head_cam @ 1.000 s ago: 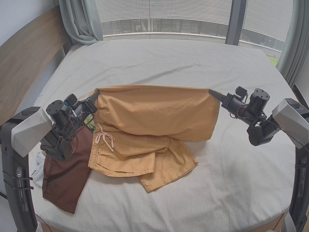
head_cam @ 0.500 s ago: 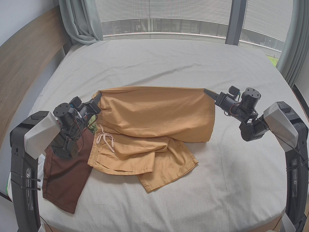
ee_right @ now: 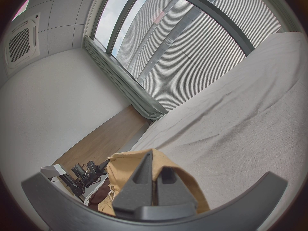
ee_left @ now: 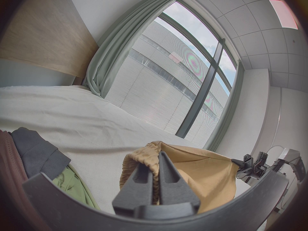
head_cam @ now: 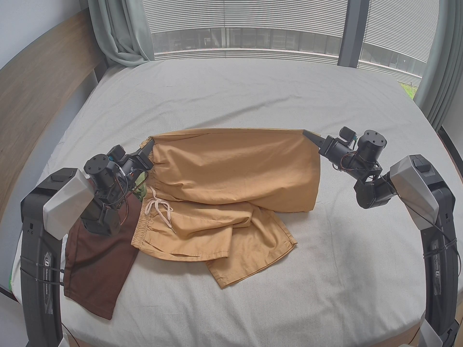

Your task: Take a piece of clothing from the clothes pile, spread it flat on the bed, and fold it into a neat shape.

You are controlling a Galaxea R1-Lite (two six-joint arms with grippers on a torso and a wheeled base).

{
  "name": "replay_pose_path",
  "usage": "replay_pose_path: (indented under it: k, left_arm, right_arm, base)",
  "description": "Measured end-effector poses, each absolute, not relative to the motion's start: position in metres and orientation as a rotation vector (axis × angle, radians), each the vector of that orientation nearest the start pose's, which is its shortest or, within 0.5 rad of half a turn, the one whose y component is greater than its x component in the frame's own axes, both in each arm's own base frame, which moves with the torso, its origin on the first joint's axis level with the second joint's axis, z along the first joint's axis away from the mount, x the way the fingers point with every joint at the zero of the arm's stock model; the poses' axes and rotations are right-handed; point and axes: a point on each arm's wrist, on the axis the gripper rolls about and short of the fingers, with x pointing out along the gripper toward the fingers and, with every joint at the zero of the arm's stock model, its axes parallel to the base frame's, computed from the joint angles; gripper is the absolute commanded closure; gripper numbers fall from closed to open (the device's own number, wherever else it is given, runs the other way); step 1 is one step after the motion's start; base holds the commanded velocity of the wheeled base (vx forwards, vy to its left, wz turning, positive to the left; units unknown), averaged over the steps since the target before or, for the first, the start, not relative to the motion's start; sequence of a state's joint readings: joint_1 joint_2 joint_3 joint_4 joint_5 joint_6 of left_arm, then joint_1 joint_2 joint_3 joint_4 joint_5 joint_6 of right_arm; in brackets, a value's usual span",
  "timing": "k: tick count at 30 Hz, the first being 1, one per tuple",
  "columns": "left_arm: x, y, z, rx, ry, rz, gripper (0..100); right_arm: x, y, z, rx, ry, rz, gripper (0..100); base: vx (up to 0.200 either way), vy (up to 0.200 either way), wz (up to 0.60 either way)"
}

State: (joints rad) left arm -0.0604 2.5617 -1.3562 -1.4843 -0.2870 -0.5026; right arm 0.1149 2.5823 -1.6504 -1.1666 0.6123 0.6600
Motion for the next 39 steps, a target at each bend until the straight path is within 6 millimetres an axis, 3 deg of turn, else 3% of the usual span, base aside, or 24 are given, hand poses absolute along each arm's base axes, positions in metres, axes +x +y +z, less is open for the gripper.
replay_pose_path:
  k: [11,20,29,39]
  left_arm:
    - [0.479,-0.044,0.057,-0.512,-0.135,-0.403,0]
    - [0.463,-0.047,0.056,-0.530,-0.008,-0.375,0]
    - [0.417,-0.041,0.054,-0.542,0.136,-0.339,0]
    - [0.361,-0.036,0.059,-0.536,0.159,-0.391,0]
  right_arm:
    - [0.513,0.069,0.082,0.567,-0.008,0.725,0]
    - [0.484,0.066,0.053,0.555,0.093,0.690,0]
    - [0.435,0.067,0.036,0.550,0.164,0.684,0]
    - [0.385,0.079,0.023,0.557,0.265,0.703,0]
  base:
    - [0.000,0.000,0.00]
    - [0.000,0.000,0.00]
    - [0.000,0.000,0.00]
    - [0.000,0.000,0.00]
